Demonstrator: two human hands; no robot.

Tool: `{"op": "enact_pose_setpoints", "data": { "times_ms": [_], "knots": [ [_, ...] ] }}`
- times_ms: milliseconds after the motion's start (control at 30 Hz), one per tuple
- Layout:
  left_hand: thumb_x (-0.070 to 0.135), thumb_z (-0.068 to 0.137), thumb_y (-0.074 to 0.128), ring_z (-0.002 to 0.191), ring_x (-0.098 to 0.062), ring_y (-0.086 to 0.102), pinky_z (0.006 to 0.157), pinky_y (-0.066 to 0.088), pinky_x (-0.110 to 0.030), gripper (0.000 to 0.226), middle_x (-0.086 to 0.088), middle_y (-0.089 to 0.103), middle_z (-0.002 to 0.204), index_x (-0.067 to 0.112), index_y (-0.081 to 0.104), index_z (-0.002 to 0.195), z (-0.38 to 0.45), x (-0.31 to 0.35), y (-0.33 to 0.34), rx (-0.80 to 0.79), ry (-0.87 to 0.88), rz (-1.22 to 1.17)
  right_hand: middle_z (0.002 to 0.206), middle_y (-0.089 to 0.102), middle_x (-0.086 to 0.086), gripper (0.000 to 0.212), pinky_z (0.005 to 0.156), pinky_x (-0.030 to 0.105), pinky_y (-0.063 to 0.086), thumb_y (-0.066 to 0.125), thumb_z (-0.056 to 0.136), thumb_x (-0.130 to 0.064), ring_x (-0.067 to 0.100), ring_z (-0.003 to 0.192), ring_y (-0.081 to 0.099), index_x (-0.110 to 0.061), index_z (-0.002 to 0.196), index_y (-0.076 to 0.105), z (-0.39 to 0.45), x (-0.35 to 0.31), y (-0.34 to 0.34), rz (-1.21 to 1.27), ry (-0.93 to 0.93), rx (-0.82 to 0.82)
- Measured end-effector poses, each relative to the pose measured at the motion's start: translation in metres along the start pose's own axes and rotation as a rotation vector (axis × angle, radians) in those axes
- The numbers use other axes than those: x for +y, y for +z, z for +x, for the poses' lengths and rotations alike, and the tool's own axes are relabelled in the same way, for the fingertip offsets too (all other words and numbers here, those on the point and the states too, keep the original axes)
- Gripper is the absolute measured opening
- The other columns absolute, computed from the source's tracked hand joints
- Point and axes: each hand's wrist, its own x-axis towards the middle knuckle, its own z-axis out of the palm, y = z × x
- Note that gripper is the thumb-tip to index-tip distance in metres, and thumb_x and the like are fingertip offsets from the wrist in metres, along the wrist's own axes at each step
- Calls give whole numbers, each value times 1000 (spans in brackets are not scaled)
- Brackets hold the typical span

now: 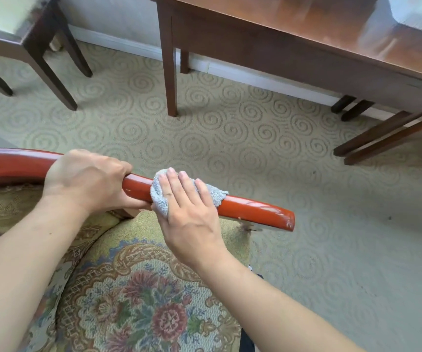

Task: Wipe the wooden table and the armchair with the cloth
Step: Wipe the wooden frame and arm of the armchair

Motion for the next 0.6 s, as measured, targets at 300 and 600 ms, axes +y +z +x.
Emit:
{"op": "enact_pose_setpoints", "data": {
  "times_ms": [300,600],
  "knots": [
    [113,40,10,68,-4,66,60,28,-26,93,19,66,67,32,52,62,1,-2,-2,-41,2,-5,159,35,7,56,121,51,25,32,103,-33,27,149,30,-3,150,41,-96,124,-32,190,393,144],
    [108,52,25,54,-11,64,56,26,-24,84,14,61,53,29,52,53,3,-1,0,-14,-51,41,162,32,2,60,123,54,9,28,104,-44,29,154,15,-12,154,36,-31,5,1,125,193,52]
  ]
}}
